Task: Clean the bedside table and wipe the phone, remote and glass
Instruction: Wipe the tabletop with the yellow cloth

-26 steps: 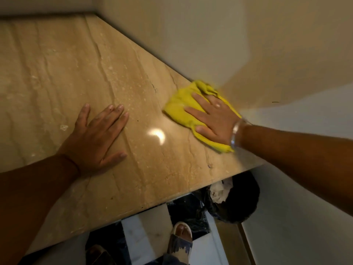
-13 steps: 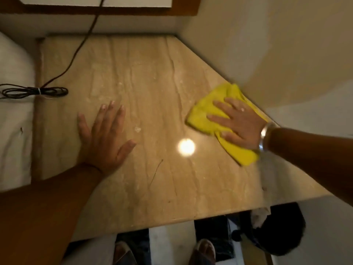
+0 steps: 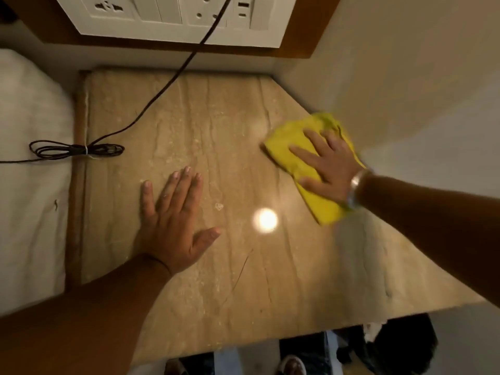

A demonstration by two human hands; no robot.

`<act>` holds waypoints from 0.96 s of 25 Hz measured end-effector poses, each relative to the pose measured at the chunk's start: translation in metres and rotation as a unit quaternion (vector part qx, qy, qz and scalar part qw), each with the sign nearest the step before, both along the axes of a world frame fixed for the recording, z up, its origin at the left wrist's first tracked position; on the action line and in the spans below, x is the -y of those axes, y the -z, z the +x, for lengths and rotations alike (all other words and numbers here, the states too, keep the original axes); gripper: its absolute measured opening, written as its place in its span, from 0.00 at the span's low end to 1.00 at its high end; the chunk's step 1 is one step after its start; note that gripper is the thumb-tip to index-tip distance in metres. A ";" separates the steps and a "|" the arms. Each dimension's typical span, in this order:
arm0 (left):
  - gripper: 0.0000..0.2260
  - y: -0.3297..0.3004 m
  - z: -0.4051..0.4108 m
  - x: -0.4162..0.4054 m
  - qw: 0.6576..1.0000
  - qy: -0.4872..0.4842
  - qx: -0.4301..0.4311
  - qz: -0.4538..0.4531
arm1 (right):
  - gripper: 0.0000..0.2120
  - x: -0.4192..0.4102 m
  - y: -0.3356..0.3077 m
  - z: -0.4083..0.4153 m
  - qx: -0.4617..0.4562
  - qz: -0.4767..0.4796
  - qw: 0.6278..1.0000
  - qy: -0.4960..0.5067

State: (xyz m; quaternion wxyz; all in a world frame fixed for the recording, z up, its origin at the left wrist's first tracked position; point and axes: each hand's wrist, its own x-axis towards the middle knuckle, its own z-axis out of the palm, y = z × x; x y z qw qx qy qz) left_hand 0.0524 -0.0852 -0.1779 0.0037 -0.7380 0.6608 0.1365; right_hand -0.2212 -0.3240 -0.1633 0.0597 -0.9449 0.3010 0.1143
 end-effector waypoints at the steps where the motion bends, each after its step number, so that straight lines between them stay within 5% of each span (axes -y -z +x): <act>1: 0.42 0.000 0.000 0.000 1.000 -0.003 0.004 0.001 | 0.35 0.003 0.000 0.052 -0.003 0.008 0.994 0.105; 3: 0.43 -0.001 0.000 0.001 1.000 -0.010 -0.003 0.009 | 0.33 -0.050 0.009 0.098 0.038 -0.012 0.987 0.158; 6: 0.44 -0.004 0.000 0.000 1.000 -0.010 -0.011 0.018 | 0.30 -0.176 0.002 0.003 0.041 0.043 0.992 -0.115; 8: 0.43 -0.004 0.001 -0.002 1.000 0.001 -0.001 0.023 | 0.34 -0.156 -0.016 -0.067 0.004 0.042 0.983 -0.176; 10: 0.43 -0.003 0.002 -0.001 1.000 0.010 0.008 0.018 | 0.34 -0.067 -0.009 -0.052 -0.007 -0.002 0.994 -0.111; 12: 0.42 -0.002 0.002 -0.001 1.000 0.016 0.008 0.014 | 0.33 0.008 0.000 0.043 0.016 -0.017 0.997 0.071; 14: 0.43 -0.003 0.002 -0.002 1.000 -0.003 0.010 0.008 | 0.33 0.000 0.003 0.139 0.021 -0.007 0.987 0.161; 16: 0.44 -0.005 0.003 -0.002 1.000 -0.014 -0.005 0.008 | 0.30 -0.074 0.006 0.136 0.033 -0.012 0.995 0.098; 19: 0.44 -0.004 0.005 -0.004 1.000 -0.010 -0.014 -0.001 | 0.31 -0.191 -0.009 -0.009 0.004 0.049 0.992 -0.114; 22: 0.44 -0.003 0.003 -0.002 1.000 0.003 -0.005 -0.002 | 0.32 -0.116 -0.007 -0.059 0.006 -0.010 0.981 -0.194; 24: 0.44 -0.002 0.005 -0.002 1.000 0.002 -0.007 -0.004 | 0.30 -0.034 0.003 0.003 -0.005 -0.024 0.998 -0.059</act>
